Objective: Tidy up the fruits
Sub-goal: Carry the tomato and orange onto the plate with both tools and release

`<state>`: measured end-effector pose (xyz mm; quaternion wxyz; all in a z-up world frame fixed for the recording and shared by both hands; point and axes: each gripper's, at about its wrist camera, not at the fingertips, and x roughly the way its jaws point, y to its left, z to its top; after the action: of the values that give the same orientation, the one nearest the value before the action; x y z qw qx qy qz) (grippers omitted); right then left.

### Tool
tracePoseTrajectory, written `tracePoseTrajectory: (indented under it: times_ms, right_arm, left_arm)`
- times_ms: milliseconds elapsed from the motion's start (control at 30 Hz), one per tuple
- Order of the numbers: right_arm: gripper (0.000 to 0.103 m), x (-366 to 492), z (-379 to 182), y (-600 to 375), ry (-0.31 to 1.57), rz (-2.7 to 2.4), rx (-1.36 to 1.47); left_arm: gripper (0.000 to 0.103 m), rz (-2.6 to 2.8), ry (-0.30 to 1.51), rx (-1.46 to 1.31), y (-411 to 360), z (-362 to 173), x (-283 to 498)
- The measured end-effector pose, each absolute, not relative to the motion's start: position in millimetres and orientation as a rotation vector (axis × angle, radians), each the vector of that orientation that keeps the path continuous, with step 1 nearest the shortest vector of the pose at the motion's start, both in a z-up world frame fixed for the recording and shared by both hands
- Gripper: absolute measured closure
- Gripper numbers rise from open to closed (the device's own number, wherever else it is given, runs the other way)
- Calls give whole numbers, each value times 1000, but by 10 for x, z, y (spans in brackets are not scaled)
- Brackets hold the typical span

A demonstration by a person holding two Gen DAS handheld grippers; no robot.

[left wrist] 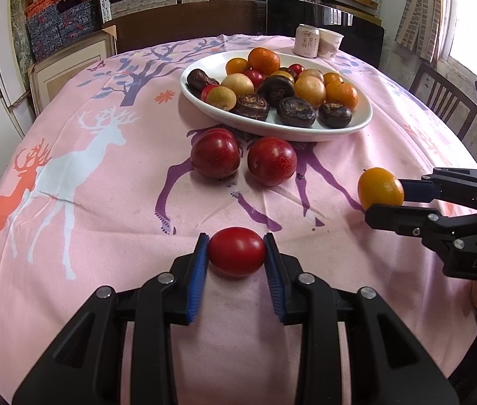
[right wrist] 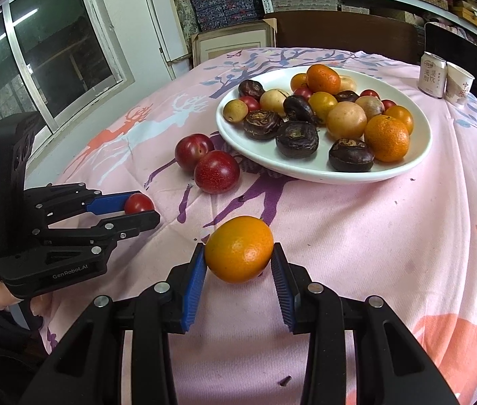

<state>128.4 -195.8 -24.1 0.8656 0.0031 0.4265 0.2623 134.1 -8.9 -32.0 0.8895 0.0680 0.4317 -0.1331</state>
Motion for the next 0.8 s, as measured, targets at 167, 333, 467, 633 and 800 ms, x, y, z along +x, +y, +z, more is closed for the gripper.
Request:
tracePoseTrajectory:
  times_ms: [167, 333, 467, 633, 800]
  right_arm:
    - [64, 1238, -241, -2030, 889, 538, 19]
    - [64, 1195, -220, -2098, 880, 528, 31]
    - [64, 1155, -170, -2157, 863, 520, 37]
    - [64, 1116, -63, -2291, 829, 506, 57]
    - [64, 1078, -10, -2414, 810, 488, 71]
  left_arm:
    - [71, -275, 891, 147, -99, -300, 1295]
    - [71, -277, 876, 146, -112, -245, 1243]
    - [71, -281, 847, 148, -124, -149, 1170]
    - [71, -279, 822, 152, -117, -62, 1103]
    - [71, -288, 807, 148, -139, 1, 1058]
